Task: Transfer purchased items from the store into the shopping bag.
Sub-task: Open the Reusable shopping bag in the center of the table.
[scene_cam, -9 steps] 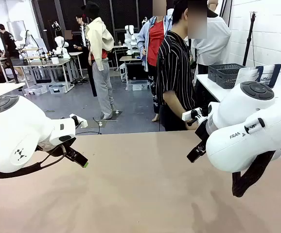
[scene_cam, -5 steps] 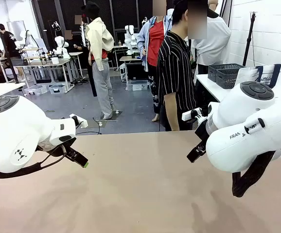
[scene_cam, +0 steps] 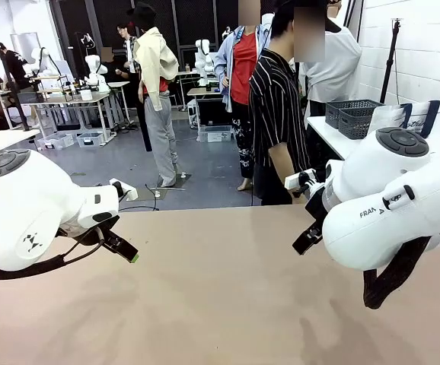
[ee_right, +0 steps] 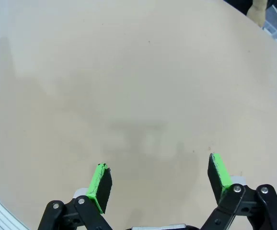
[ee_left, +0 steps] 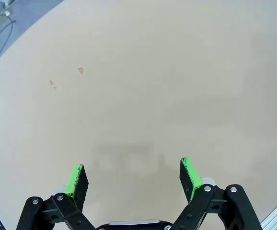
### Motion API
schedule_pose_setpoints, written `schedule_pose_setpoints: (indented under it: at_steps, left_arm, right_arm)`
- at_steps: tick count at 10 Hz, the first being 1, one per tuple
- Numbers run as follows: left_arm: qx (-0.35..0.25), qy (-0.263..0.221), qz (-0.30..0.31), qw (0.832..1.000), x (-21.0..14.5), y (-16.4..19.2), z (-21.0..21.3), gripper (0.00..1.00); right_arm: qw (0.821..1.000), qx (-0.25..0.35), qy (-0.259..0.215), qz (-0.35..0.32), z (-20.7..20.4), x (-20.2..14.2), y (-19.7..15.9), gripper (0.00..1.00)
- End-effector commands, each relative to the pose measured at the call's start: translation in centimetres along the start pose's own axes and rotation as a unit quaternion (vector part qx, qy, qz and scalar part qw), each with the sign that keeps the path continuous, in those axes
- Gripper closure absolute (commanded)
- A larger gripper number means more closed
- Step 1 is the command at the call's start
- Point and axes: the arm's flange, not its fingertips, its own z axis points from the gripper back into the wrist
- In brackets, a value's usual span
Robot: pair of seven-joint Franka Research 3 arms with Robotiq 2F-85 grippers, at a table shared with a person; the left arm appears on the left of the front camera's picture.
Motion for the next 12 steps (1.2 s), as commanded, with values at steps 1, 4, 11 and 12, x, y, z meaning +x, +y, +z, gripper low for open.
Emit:
schedule_pose_setpoints:
  at_steps: [1, 4, 11, 12]
  left_arm:
    - [0.0, 0.0, 0.0, 1.0, 0.0, 0.0, 0.0, 0.0]
    - [0.145, -0.155, 0.003, 0.977, 2.8, 5.3, 11.0, 0.0]
    - [0.235, -0.065, 0.247, 0.938, -12.5, 21.2, 15.8, 0.0]
    - [0.22, -0.069, 0.267, 0.936, -14.3, 21.2, 15.3, 0.0]
  right_arm:
    - [1.0, 0.0, 0.0, 0.0, 0.0, 0.0, 0.0, 0.0]
    - [0.979, -0.14, -0.141, -0.037, 8.4, 2.3, -4.4, 0.0]
    - [0.901, -0.264, -0.094, -0.331, 12.3, -11.3, -27.7, 0.0]
    - [0.9, -0.247, -0.078, -0.35, 11.1, -13.4, -28.0, 0.0]
